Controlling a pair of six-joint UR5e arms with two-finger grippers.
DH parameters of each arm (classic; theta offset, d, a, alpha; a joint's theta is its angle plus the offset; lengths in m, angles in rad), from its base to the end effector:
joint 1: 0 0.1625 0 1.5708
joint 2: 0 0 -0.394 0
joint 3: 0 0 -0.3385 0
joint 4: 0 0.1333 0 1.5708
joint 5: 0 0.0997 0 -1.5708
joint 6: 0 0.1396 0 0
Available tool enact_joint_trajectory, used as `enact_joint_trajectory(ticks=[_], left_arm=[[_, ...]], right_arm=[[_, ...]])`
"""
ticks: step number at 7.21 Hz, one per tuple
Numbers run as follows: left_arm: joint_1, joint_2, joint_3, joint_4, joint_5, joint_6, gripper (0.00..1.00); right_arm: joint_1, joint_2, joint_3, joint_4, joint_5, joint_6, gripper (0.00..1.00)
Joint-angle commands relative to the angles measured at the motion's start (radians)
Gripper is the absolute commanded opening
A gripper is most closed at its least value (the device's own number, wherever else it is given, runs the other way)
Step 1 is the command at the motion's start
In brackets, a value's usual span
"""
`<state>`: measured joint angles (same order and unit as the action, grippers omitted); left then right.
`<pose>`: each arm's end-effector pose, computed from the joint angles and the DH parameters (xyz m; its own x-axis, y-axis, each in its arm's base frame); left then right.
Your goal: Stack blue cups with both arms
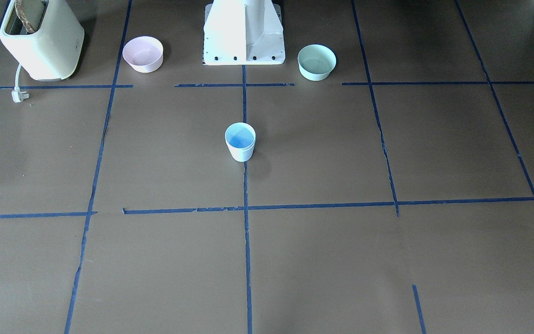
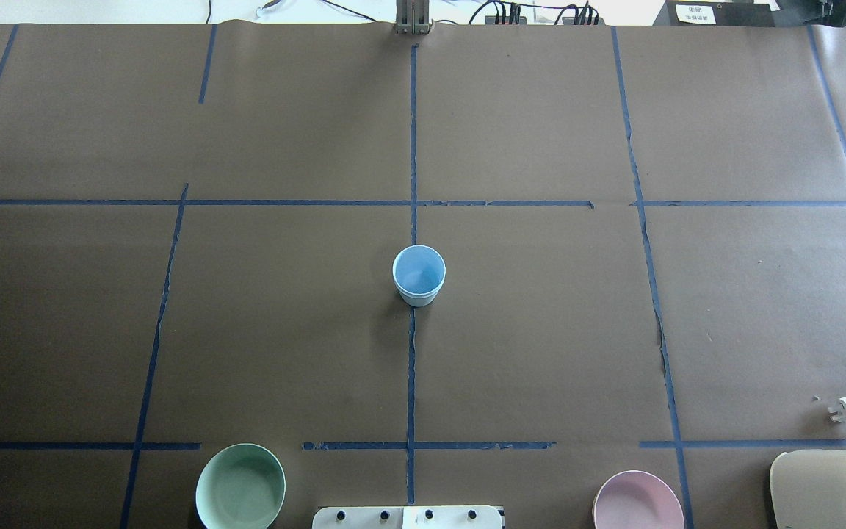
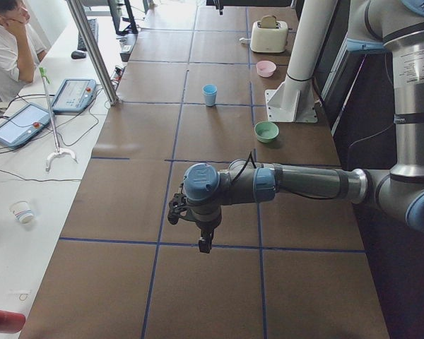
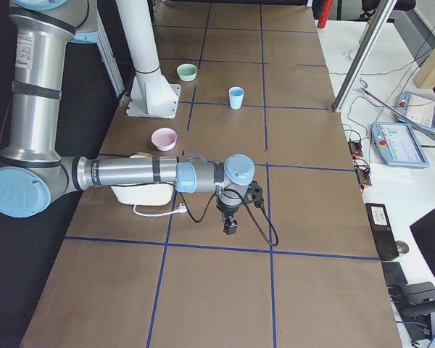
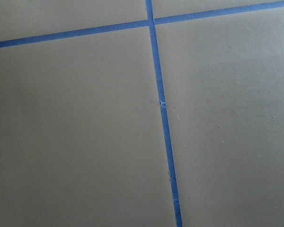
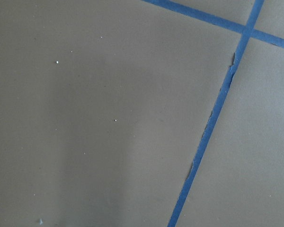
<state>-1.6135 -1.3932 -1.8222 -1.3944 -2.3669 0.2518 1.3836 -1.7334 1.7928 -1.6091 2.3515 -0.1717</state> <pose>-0.0488 -0.3554 0.6327 0.6844 0.1479 -0.7140 -0.1322 0.9882 0.0779 -0.0355 -0.3758 0.6283 0.6532 -0.3125 0.6897 0.3021 0.9428 0.1410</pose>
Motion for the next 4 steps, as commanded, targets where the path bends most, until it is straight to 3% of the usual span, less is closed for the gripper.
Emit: enact_joint_trajectory(ticks=[1,4], left_arm=[[0.000,-0.001,-0.002,0.000,-0.003,0.000,1.00],[0.001,-0.003,0.024,-0.008,0.009,0.003,1.00]], right_arm=[[0.000,0.000,-0.006,0.000,0.000,0.000,1.00],[0.000,0.002,-0.007,0.000,0.000,-0.002,1.00]])
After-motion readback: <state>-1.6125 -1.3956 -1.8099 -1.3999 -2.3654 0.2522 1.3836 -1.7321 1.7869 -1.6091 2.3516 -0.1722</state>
